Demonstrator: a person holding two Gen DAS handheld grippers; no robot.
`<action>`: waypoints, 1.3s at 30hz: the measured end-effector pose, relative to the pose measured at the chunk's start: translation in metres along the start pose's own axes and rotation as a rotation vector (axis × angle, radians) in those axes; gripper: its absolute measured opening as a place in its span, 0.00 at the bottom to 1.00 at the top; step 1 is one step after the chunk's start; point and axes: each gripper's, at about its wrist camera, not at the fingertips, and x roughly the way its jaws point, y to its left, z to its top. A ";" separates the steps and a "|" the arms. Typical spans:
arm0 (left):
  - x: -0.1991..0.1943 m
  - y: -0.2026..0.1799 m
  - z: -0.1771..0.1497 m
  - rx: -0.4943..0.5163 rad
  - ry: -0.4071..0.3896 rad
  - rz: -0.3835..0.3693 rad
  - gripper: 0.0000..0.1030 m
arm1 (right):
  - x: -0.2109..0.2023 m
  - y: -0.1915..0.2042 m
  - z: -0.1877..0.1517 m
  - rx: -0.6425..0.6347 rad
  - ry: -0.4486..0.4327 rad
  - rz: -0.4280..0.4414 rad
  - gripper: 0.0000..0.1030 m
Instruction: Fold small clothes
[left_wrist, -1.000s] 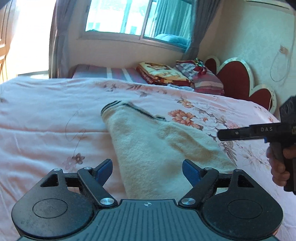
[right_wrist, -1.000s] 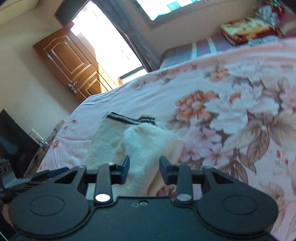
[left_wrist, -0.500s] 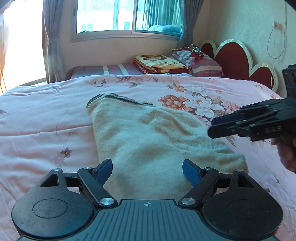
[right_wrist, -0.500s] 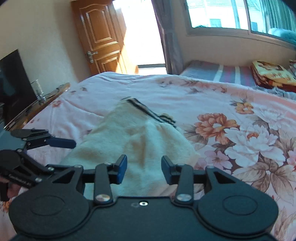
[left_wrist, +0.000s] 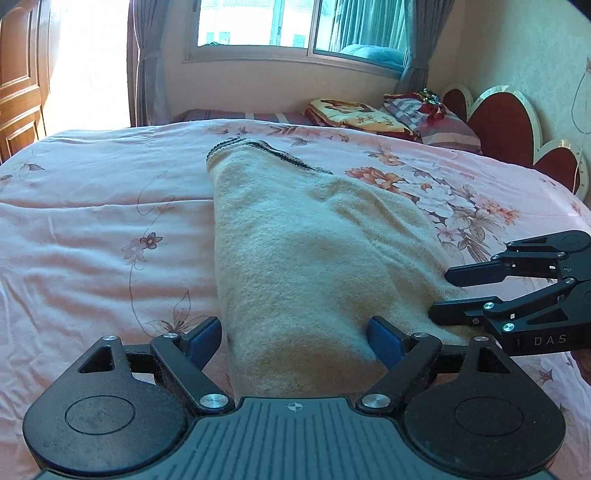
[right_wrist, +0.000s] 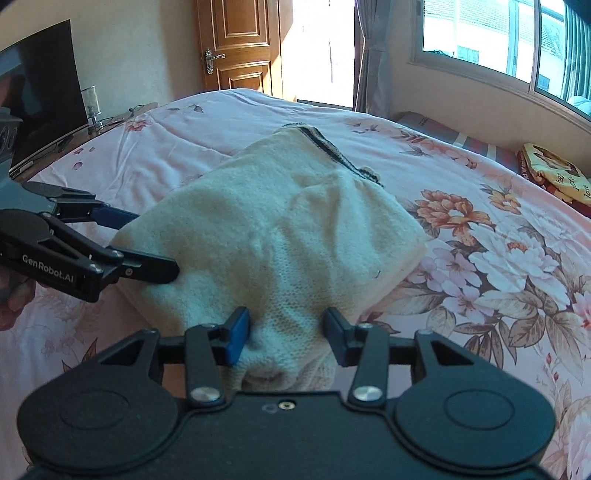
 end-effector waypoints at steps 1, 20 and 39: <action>-0.001 0.000 0.000 0.000 -0.001 0.002 0.83 | 0.000 0.002 0.000 0.003 0.002 -0.010 0.45; -0.183 -0.024 -0.062 0.027 -0.116 0.046 1.00 | -0.173 0.084 -0.051 0.263 -0.203 -0.215 0.87; -0.285 -0.037 -0.093 -0.033 -0.219 0.054 1.00 | -0.240 0.159 -0.077 0.342 -0.238 -0.292 0.94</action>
